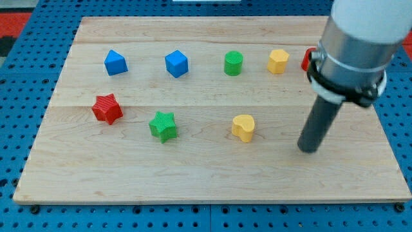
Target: Push the red star to the center left
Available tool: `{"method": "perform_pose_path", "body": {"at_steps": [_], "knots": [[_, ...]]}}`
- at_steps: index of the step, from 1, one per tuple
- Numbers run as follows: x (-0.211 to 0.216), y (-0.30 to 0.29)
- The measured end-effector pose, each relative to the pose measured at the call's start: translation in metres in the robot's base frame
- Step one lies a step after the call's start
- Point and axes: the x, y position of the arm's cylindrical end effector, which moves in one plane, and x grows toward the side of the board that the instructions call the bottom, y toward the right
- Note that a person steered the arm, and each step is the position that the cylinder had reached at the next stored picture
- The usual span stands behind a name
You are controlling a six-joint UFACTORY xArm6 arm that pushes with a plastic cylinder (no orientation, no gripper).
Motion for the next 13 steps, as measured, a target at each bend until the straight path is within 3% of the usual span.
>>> {"method": "perform_pose_path", "body": {"at_steps": [1, 2, 5, 7, 9, 11, 12, 13], "knots": [[-0.010, -0.030], [0.002, -0.098], [-0.022, -0.298], [-0.117, -0.331], [-0.084, -0.347], [-0.143, -0.360], [-0.100, -0.327], [-0.093, -0.344]]}}
